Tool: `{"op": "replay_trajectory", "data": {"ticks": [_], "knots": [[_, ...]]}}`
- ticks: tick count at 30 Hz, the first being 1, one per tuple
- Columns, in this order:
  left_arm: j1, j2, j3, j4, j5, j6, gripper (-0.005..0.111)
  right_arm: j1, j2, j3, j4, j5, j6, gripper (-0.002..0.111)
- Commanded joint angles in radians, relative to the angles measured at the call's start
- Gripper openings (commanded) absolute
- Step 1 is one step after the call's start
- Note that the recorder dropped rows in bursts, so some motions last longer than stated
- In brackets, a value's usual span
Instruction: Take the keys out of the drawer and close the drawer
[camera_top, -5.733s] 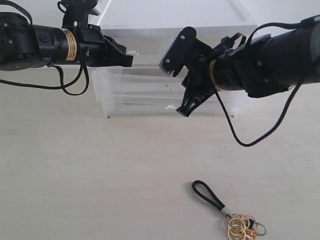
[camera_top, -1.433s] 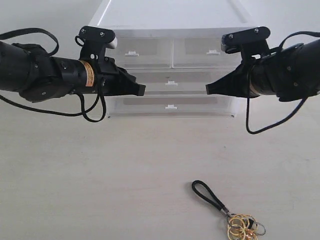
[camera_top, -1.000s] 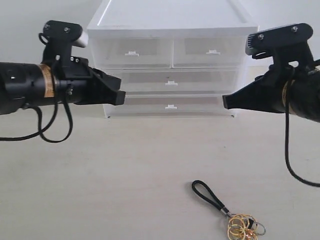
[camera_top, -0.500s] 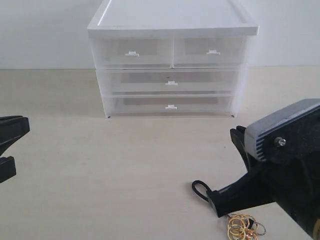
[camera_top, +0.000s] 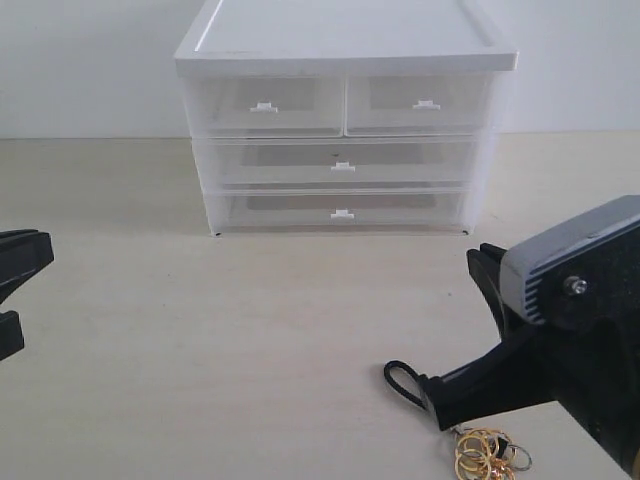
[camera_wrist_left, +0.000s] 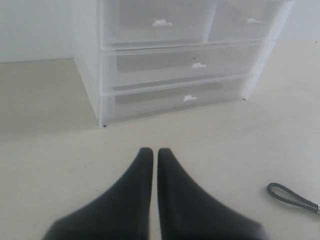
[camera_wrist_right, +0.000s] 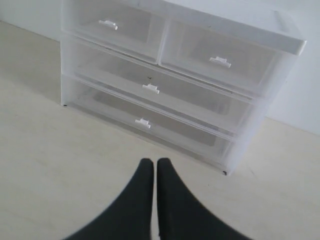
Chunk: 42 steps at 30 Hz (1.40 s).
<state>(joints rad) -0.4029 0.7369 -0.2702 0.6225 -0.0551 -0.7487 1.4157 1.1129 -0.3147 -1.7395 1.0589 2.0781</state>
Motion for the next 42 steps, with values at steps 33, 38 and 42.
{"op": "replay_trajectory", "data": {"ticks": [33,38,42], "knots": [[-0.002,-0.004,0.006,-0.013,0.000,-0.007,0.004,-0.685,-0.309,0.003,-0.005,-0.738,-0.208,0.000],[-0.002,-0.004,0.006,-0.013,0.000,-0.007,0.004,-0.949,-0.449,0.003,-0.005,-0.991,-0.282,0.000],[-0.002,-0.004,0.006,-0.013,0.000,-0.007,0.004,-1.119,-0.545,0.003,-0.005,-1.082,-0.333,0.000]]}}
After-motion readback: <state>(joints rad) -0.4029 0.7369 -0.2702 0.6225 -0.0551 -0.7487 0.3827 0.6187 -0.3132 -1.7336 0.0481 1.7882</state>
